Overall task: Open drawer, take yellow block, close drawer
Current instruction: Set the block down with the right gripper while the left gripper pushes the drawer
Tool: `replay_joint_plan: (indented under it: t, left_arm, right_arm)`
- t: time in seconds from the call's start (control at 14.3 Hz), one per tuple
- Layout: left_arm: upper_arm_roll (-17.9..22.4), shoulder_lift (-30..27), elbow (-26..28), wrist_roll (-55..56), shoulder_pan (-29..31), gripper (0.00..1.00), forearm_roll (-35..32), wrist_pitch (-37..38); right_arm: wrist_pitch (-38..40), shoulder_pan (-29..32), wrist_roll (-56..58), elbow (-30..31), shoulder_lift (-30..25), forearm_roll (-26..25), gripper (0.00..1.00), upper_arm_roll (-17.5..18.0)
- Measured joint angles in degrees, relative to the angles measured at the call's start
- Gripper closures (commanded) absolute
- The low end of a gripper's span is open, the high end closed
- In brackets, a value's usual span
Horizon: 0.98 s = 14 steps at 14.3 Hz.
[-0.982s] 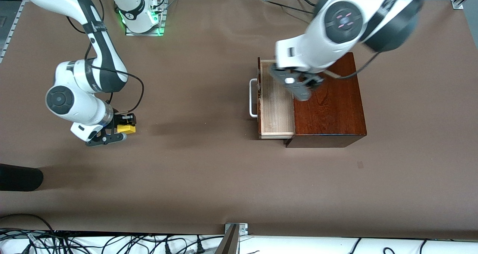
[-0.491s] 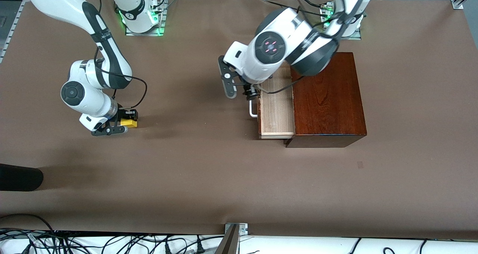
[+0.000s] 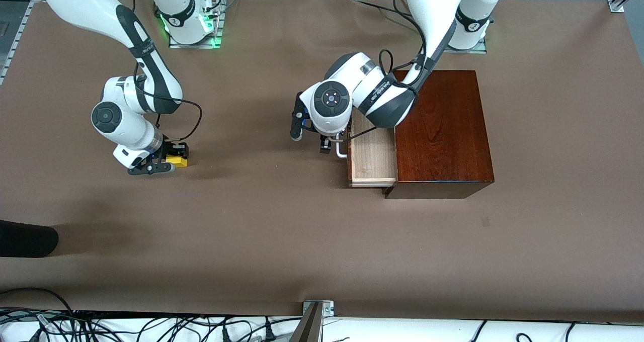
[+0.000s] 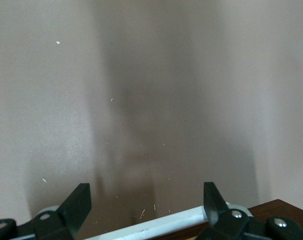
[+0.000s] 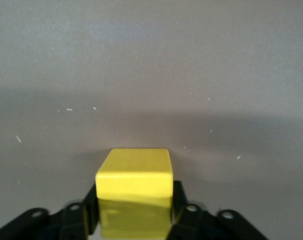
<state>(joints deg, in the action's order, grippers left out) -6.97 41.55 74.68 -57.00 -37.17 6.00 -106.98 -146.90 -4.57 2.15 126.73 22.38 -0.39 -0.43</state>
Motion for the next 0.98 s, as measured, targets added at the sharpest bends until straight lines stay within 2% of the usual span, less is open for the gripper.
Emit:
replay_joint_plan:
  t: [0.21, 0.63, 0.84, 0.98]
  left_arm:
    - [0.48, 0.01, 1.58, 1.04, 0.19, 0.0, -0.07, -0.01]
    - [0.95, -0.16, 2.18, 6.1, 0.53, 0.0, 0.01, 0.35]
    - [1.83, -0.68, 2.16, 7.03, 0.8, 0.0, -0.24, 3.32]
    - [2.36, -1.14, 2.18, 7.05, 1.43, 0.0, -0.38, 5.75]
  right_arm:
    - [2.12, 0.0, 0.0, -4.92, -1.37, 0.0, 0.0, 0.02]
    - [22.78, -0.02, 0.03, -22.17, -9.49, 0.0, 0.0, 0.61]
    - [33.68, -0.06, 0.03, -26.38, -14.31, 0.0, 0.0, 1.61]
    - [39.0, -0.05, 0.03, -26.92, -18.19, 0.0, 0.0, 1.7]
